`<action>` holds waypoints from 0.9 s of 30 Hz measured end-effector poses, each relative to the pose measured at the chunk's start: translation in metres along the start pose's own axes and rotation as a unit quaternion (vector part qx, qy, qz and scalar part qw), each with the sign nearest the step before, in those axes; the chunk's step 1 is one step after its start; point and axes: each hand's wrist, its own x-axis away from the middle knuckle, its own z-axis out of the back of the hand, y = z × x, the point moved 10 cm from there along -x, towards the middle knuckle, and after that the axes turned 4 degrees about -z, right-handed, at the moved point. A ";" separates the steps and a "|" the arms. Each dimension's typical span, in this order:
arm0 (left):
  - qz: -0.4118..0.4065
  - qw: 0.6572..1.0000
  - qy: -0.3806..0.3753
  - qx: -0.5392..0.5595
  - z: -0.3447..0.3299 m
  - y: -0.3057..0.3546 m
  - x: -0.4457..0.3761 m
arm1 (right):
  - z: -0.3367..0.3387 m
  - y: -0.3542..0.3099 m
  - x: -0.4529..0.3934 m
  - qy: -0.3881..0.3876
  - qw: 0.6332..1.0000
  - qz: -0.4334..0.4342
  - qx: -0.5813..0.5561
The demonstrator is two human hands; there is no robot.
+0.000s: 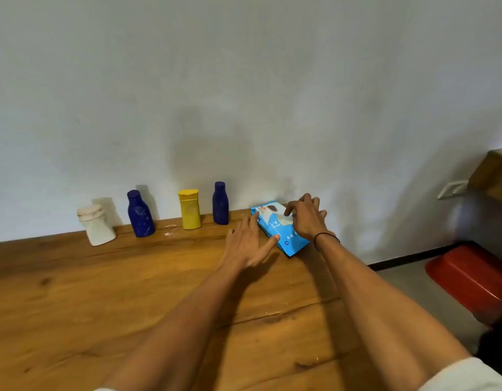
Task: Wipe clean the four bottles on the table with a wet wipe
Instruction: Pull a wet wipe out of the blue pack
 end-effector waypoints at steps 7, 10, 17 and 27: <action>0.010 0.998 -0.061 0.013 -0.052 0.010 -0.023 | -0.031 0.009 -0.023 -0.030 0.998 0.010 0.051; 0.016 0.998 -0.060 0.004 -0.068 0.009 -0.036 | -0.042 0.009 -0.032 -0.033 0.998 0.016 0.055; 0.047 0.995 -0.077 -0.037 -0.091 -0.004 -0.041 | -0.064 0.010 -0.037 -0.050 0.994 0.034 0.093; 0.036 0.993 -0.083 -0.069 -0.094 -0.005 -0.038 | -0.049 0.012 -0.041 0.013 0.999 0.029 0.009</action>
